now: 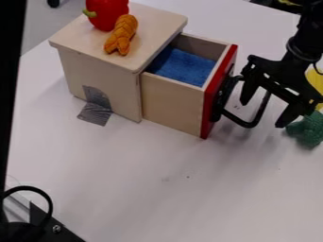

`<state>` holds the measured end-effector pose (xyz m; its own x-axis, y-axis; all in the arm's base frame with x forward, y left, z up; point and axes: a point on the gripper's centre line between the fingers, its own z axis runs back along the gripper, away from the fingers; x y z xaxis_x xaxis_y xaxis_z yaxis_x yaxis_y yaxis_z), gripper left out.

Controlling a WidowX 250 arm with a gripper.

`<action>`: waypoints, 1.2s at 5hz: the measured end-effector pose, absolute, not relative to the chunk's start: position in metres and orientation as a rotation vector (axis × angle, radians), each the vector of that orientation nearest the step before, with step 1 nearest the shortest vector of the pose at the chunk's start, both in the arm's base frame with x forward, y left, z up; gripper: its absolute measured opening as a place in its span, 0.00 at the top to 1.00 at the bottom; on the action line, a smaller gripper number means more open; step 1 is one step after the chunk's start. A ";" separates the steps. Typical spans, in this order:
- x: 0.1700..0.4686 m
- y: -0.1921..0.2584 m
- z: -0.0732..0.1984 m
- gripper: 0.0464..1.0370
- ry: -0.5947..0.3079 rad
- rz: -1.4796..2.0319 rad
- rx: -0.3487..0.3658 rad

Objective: Took a shrimp placed on the cupboard and put it inside the drawer.

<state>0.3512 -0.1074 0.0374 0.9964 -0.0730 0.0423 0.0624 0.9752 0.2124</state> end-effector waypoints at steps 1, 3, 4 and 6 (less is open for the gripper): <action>0.347 -0.105 0.025 0.04 -0.014 -0.071 0.226; 0.357 -0.108 0.016 0.04 -0.003 -0.070 0.252; 0.361 -0.110 0.029 0.04 -0.063 -0.093 0.258; 0.363 -0.106 0.100 0.04 -0.177 -0.120 0.202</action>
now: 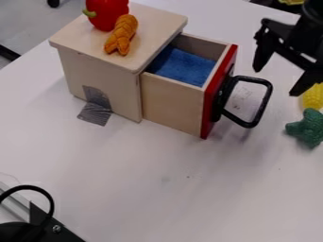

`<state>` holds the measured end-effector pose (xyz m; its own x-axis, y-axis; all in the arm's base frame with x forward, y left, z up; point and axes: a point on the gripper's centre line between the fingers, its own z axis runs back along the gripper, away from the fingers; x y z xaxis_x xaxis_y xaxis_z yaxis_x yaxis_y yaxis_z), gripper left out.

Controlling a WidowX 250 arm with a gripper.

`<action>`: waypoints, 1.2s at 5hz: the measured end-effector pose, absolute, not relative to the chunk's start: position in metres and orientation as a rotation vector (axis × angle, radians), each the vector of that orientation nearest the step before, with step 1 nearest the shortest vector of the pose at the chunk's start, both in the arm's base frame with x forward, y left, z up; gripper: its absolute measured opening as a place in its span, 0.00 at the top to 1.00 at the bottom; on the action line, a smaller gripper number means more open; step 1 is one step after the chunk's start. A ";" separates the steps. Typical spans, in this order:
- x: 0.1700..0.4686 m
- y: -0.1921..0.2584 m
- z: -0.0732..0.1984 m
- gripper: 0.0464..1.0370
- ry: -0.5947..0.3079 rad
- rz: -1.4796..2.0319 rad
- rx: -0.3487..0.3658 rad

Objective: Took a shrimp placed on the cupboard and put it inside the drawer.

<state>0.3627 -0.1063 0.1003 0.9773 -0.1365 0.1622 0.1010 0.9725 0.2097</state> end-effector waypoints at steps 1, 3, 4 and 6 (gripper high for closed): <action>0.365 -0.085 0.126 0.04 -0.174 -0.036 0.123; 0.349 -0.001 0.153 0.04 -0.162 0.181 0.058; 0.332 0.032 0.153 0.04 -0.152 0.240 0.073; 0.298 0.069 0.150 0.04 -0.150 0.311 0.101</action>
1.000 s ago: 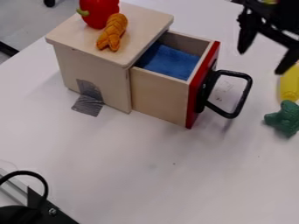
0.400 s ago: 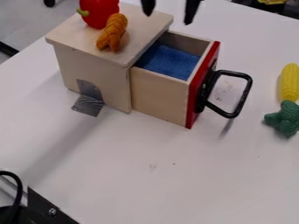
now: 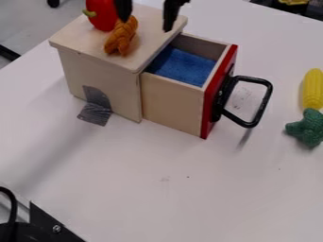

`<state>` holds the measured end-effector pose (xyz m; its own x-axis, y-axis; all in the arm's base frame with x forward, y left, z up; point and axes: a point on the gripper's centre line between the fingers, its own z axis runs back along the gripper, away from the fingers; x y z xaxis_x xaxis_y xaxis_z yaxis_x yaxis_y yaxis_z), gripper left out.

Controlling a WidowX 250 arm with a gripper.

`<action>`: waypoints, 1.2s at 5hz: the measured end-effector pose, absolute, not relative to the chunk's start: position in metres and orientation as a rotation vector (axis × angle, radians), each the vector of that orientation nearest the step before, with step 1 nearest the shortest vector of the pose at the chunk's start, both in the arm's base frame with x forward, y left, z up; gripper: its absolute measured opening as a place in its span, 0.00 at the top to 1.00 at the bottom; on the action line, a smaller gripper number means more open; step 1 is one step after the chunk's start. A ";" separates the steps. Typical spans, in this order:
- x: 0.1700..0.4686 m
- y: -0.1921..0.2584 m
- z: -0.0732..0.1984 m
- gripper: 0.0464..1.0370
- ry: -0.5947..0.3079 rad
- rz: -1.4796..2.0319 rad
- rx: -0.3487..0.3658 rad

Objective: Took a shrimp placed on the cupboard and put it inside the drawer.

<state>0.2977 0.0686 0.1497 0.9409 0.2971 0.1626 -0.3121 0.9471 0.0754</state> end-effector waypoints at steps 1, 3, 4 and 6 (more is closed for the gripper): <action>0.286 0.089 0.141 0.04 -0.130 0.375 0.107; 0.286 0.113 0.111 0.04 -0.151 0.373 0.060; 0.295 0.114 0.103 0.08 -0.178 0.364 0.036; 0.302 0.095 0.103 0.56 -0.196 0.298 0.033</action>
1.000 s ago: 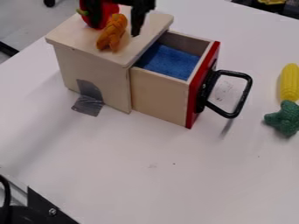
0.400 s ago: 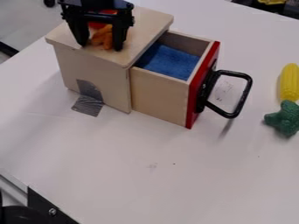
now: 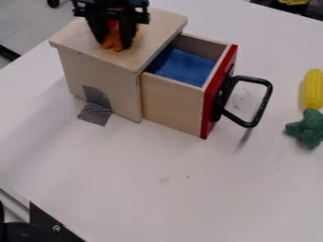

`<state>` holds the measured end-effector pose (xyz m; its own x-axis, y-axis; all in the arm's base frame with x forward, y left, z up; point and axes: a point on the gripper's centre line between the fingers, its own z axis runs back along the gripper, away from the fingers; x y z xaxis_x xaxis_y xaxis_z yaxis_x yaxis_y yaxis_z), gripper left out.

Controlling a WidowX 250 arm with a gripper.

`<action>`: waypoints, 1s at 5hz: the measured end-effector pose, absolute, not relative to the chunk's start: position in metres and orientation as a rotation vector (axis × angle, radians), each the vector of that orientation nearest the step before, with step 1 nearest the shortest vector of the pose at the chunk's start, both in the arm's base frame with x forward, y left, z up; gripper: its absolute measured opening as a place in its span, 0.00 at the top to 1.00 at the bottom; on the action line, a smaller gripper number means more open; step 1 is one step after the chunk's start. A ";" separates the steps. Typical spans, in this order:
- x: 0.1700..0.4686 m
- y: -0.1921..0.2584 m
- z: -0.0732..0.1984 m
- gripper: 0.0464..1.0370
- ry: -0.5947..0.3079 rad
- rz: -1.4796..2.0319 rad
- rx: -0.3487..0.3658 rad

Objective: Took a shrimp placed on the cupboard and put it inside the drawer.

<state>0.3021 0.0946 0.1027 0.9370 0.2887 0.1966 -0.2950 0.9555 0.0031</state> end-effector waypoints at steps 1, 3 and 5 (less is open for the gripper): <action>0.310 0.062 0.108 0.63 -0.191 0.217 0.002; 0.330 -0.001 0.106 0.65 -0.154 0.116 -0.020; 0.331 -0.001 0.092 0.65 -0.112 0.148 0.009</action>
